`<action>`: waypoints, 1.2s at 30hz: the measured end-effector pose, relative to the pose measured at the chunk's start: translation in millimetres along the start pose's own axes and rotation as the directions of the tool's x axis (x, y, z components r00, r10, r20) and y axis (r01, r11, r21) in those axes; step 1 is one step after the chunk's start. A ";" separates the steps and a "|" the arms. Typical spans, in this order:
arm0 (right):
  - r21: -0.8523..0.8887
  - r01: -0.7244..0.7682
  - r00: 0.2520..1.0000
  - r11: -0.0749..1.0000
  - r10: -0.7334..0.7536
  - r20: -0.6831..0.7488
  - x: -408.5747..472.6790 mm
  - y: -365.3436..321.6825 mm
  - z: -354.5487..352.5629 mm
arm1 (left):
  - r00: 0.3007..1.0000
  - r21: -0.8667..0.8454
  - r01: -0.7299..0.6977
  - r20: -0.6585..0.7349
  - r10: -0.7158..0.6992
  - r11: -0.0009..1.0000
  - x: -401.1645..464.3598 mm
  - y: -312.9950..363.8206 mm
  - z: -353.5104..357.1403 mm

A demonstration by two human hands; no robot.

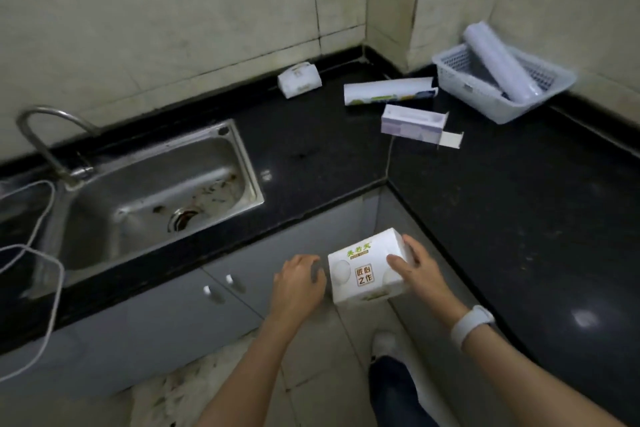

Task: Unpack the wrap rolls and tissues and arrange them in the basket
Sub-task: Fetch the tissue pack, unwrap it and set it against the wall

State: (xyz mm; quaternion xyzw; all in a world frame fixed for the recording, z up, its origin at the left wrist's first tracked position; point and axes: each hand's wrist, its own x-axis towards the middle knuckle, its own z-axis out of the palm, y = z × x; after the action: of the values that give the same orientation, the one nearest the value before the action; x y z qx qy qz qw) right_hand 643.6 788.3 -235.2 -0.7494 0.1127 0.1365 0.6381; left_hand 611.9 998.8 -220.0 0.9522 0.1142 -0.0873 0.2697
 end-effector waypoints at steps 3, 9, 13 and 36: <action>0.011 0.054 0.997 0.999 -0.054 0.048 63.7 -38.6 0.3 | 0.998 -0.011 0.017 -0.055 -0.018 1.000 65.2 19.8 -16.9; 0.054 0.034 0.994 0.998 -0.040 0.097 177.8 -114.4 -12.3 | 0.986 -0.029 0.018 -0.165 -0.022 0.999 180.1 65.1 -53.9; 0.075 0.066 0.997 0.995 -0.068 0.023 252.0 -154.4 -13.2 | 0.987 -0.003 0.011 -0.160 -0.011 1.000 254.2 75.7 -76.5; -0.093 0.016 0.999 0.996 -0.020 -0.049 645.6 -261.5 46.0 | 0.992 0.248 -0.081 0.114 0.054 0.965 592.2 57.2 -28.7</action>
State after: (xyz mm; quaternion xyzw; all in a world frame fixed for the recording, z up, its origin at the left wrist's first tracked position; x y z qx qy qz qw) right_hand 1335.6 879.0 -225.0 -0.7824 0.1155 0.1168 0.6008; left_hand 1197.7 1067.6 -302.6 0.9761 0.0554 -0.1423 0.1548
